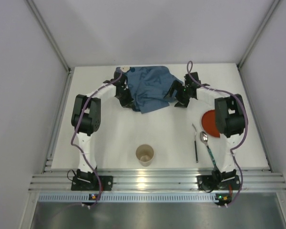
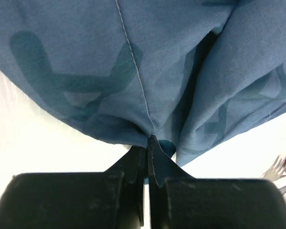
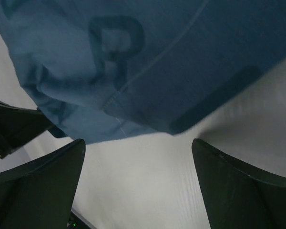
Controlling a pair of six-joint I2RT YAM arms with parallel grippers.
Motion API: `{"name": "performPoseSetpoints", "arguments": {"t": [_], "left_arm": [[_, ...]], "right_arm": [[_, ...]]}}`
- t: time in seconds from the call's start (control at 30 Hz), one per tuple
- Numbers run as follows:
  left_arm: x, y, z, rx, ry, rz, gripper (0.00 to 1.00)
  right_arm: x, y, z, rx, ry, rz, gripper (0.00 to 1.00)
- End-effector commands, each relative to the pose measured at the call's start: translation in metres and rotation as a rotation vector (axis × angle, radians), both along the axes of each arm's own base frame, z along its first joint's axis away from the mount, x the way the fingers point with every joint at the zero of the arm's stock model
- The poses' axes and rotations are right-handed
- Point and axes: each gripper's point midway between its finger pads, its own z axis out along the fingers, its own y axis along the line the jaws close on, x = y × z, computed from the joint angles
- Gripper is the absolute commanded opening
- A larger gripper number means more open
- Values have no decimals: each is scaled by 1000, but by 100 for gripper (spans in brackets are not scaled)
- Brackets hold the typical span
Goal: Set the dinner table for one person
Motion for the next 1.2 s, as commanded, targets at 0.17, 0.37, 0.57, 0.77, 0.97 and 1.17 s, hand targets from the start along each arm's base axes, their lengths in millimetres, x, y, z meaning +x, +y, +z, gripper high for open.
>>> {"name": "performPoseSetpoints", "arguments": {"t": [0.17,0.37,0.57,0.77,0.97,1.17], "left_arm": [[-27,-2,18,16,13,-86,0],[-23,-3,18,22,16,-109,0],[-19,-5,14,24,24,-126,0],[-17,-2,13,38,27,-135,0],[-13,13,17,96,15,-114,0],[-18,75,20,217,41,1,0]], "right_arm": [[27,46,8,41,-98,10,92],[5,54,-4,33,-40,32,90],[-20,61,-20,15,-14,73,71],[-24,70,-26,9,4,100,10],[-15,51,-14,-86,-5,93,0],[8,-40,30,-233,-28,-72,0]]}}
